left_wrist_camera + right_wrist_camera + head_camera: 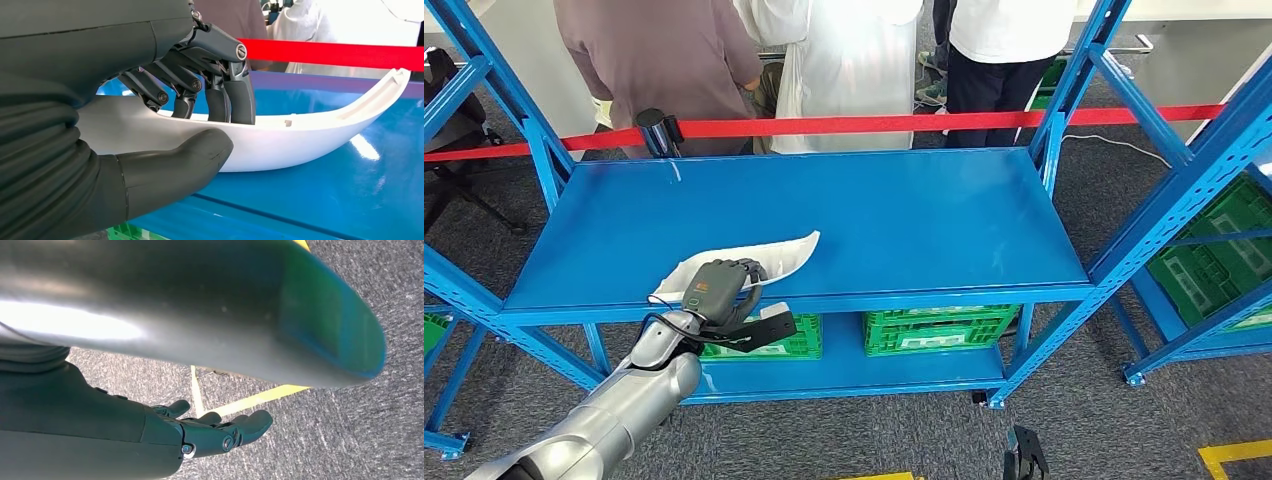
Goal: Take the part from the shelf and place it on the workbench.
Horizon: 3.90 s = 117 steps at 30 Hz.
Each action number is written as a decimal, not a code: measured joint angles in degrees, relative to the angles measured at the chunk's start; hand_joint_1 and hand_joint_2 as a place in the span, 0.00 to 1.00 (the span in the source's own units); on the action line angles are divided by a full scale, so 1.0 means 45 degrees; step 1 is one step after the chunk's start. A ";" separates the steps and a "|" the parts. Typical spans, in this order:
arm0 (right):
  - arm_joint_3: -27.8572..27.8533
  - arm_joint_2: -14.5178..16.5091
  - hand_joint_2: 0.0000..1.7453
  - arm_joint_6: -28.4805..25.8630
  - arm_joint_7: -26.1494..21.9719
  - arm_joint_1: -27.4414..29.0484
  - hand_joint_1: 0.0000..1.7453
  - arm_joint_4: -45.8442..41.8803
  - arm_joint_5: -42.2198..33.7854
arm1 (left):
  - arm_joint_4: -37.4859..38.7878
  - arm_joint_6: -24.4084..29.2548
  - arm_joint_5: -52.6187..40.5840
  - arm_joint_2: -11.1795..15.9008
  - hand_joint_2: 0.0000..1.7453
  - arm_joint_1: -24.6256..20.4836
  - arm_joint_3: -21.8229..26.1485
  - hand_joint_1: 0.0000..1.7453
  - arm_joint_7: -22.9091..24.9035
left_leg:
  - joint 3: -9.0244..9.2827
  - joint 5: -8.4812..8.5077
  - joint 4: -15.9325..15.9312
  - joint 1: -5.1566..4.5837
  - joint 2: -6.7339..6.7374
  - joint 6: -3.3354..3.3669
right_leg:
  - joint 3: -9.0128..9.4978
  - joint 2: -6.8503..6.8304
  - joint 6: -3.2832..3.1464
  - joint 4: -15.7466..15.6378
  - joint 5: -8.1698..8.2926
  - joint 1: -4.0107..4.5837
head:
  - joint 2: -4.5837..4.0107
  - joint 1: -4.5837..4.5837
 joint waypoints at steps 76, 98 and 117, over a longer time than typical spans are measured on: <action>-0.0823 0.0016 0.00 -0.0345 -0.0061 0.0007 0.00 0.0000 0.0248 | -1.3610 0.0601 0.4965 0.0908 1.00 0.0636 0.3111 1.00 -0.1842 | -0.0014 -0.0001 -0.0010 -0.0002 0.0002 -0.0001 | -0.0020 0.0001 -0.0003 0.0000 -0.0004 -0.0001 | 0.0000 0.0000; -0.0846 0.0066 0.00 -0.0288 -0.0024 0.0008 0.00 0.0000 0.0481 | -1.5945 -0.0863 0.6985 0.1375 1.00 0.1868 0.3441 1.00 -0.1893 | 0.0094 0.0132 -0.0239 0.0023 0.0069 0.0293 | -0.0291 -0.0006 0.0225 0.0661 -0.0532 -0.0082 | 0.0000 0.0036; -0.0847 0.0117 0.00 -0.0277 -0.0023 -0.0033 0.00 0.0000 0.0569 | -1.6276 -0.0883 0.6953 0.1694 1.00 0.2304 0.3789 1.00 -0.1931 | -0.1522 -0.2085 0.3693 0.0127 0.0079 -0.0647 | -0.1125 -0.0011 -0.0569 0.0635 0.0525 -0.0074 | 0.0000 0.0043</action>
